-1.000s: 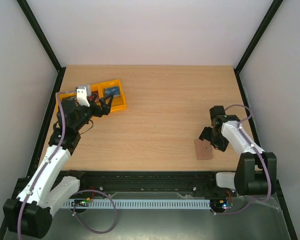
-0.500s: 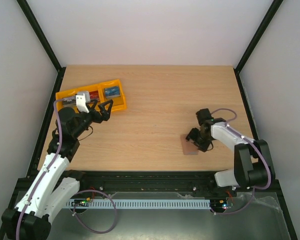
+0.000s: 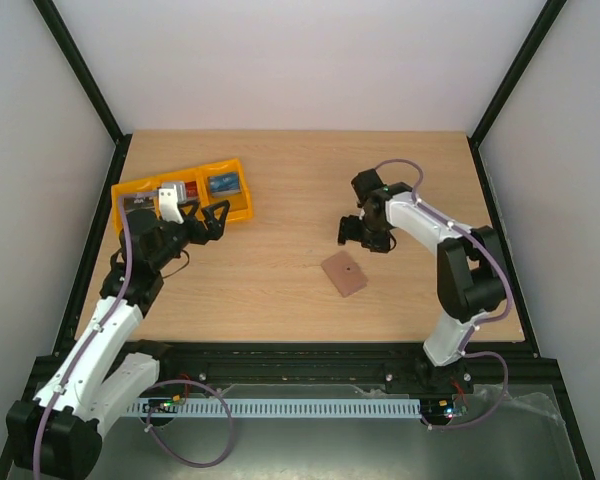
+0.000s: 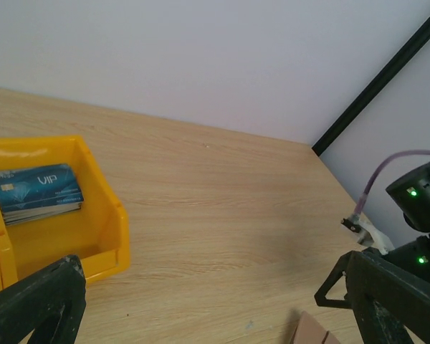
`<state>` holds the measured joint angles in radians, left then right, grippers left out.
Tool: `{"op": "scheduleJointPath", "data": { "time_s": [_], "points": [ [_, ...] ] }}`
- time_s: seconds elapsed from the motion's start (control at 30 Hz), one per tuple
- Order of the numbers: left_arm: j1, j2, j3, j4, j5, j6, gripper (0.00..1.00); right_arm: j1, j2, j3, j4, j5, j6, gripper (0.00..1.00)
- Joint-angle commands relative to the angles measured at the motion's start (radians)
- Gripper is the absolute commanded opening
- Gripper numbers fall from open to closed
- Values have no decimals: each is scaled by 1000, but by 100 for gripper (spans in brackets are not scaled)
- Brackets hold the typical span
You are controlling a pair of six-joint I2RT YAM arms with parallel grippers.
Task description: Take the credit cards out of the card holder
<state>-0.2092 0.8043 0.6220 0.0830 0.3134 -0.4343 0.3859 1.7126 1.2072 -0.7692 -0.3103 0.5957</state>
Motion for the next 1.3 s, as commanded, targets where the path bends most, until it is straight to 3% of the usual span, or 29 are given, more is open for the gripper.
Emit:
{"op": "scheduleJointPath", "data": {
  "time_s": [0.0,0.07,0.17,0.4,0.63,0.83,0.93,1.1,1.27],
  "points": [
    [-5,24,9,3,17,-1,100,2,102,99,-172,67,-387,82],
    [-6,38,15,0,35,-1,100,2,123,100,-124,-51,-446,70],
    [-6,44,34,-24,35,16,100,2,135,71,-69,-150,-468,66],
    [-7,42,48,-64,20,48,100,2,169,55,-71,-149,-495,53],
    [-7,40,56,-89,11,86,100,2,221,54,-39,-135,-487,50],
    [-7,37,60,-101,4,91,100,2,235,55,-33,-153,-476,24],
    [-7,34,70,-117,3,112,100,2,220,64,-30,-198,-458,3],
    [-7,33,75,-111,39,117,99,2,141,110,20,-357,-396,2],
    [-7,36,68,-34,187,83,100,3,-15,152,190,-537,-253,2]
  ]
}}
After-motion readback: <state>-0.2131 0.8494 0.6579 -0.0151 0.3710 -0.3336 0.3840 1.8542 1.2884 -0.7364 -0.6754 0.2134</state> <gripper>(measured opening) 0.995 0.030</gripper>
